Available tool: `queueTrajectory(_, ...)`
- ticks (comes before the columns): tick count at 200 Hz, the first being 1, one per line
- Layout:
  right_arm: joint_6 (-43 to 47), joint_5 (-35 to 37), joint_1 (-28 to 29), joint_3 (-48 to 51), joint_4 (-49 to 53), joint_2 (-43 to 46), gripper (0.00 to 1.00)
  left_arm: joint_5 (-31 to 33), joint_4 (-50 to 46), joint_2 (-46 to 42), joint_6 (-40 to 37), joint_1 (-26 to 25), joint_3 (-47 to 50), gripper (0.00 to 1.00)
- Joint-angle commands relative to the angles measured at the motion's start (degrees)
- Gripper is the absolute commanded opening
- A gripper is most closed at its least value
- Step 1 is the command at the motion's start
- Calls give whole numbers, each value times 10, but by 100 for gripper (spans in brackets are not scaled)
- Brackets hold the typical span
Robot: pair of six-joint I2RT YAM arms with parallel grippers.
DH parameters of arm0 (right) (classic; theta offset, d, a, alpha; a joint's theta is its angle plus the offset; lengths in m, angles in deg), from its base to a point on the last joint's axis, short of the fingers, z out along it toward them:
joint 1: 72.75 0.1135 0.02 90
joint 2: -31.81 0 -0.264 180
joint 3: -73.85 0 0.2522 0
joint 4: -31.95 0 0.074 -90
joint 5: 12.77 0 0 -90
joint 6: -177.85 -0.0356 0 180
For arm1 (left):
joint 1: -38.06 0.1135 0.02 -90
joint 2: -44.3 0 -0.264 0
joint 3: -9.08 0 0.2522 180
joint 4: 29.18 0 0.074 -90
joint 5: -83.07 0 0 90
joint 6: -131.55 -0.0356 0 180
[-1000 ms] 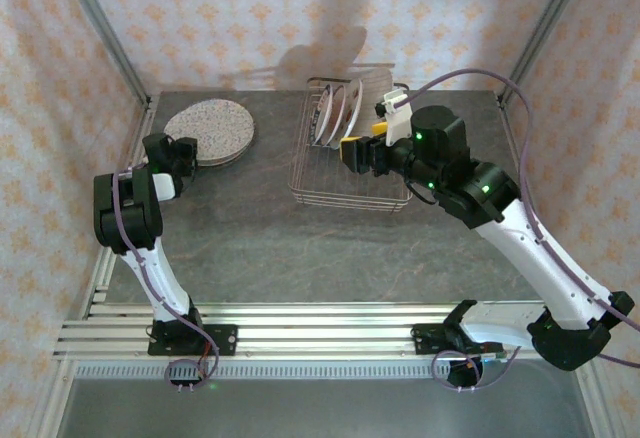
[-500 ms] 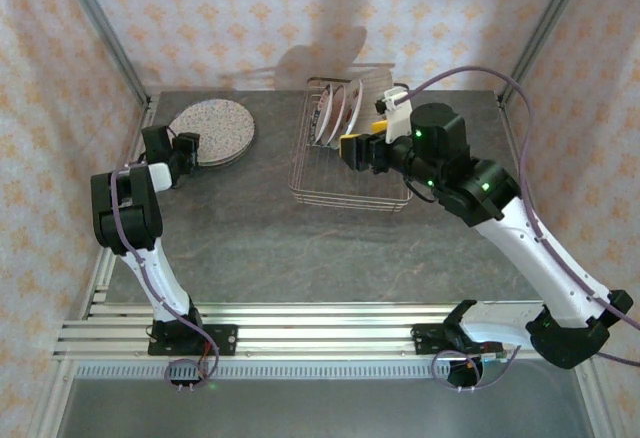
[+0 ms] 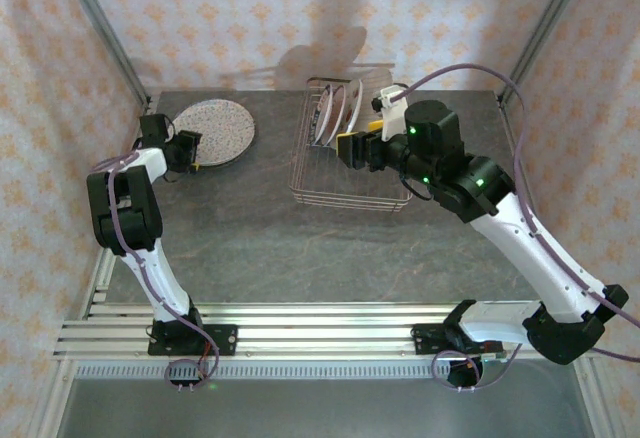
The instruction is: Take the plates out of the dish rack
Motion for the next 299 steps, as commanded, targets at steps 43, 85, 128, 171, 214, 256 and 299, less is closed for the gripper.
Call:
queueTrajectory(43, -7, 5, 3, -11, 3, 15, 74, 14, -96, 10, -39, 4, -53, 66)
queueTrajectory(85, -11, 24, 3, -13, 10, 15, 75, 22, -115, 11, -43, 4, -65, 69)
queueTrajectory(128, -11, 29, 3, -15, 10, 14, 75, 26, -130, 7, -48, 4, -70, 74)
queueTrajectory(171, -15, 30, 3, -15, 11, 15, 75, 28, -136, 7, -49, 4, -73, 77)
queueTrajectory(214, -25, 68, 3, -18, 21, 16, 76, 31, -134, 0, -49, 4, -70, 79)
queueTrajectory(256, -70, 263, -2, -102, 111, -42, 76, 58, -170, -50, -60, -4, -77, 95)
queueTrajectory(299, -177, 270, -100, -242, 227, -158, 76, 108, -180, -122, -51, -48, -82, 99)
